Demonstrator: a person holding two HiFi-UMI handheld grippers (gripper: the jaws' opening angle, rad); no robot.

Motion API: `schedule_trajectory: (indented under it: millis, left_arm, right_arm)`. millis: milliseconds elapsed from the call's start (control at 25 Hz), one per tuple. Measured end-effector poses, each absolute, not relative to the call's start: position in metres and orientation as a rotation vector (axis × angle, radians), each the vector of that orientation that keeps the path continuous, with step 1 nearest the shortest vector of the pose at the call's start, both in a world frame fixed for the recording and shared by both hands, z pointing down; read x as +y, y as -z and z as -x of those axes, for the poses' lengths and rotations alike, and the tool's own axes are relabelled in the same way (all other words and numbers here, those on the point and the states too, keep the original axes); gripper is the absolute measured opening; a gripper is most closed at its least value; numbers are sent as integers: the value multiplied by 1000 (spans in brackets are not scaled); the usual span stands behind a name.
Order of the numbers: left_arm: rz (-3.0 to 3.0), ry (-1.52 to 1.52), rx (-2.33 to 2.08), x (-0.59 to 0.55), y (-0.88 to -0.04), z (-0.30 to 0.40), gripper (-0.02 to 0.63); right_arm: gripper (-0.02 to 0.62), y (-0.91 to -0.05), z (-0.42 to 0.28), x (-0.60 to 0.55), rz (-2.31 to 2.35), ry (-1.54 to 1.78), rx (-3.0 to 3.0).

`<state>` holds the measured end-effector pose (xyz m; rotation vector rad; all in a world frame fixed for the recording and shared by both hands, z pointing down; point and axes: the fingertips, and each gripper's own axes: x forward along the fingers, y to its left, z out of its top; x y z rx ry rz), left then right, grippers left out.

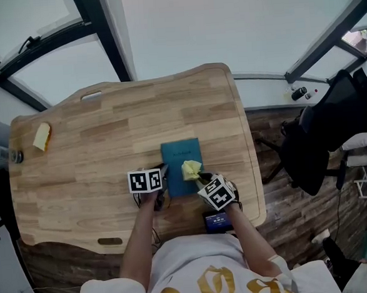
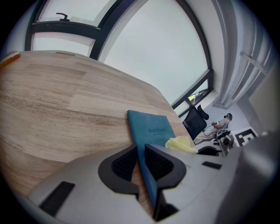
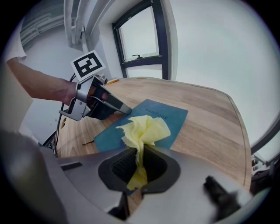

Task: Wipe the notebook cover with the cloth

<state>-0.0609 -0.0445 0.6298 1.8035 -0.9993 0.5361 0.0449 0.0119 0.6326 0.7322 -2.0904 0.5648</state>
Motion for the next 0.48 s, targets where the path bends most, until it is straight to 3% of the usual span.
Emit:
schedule_trajectory:
  millis: [480]
  left_arm:
    - [-1799, -531, -994, -46, -630, 62, 67]
  right_arm:
    - [37, -630, -47, -28, -823, -534, -2097]
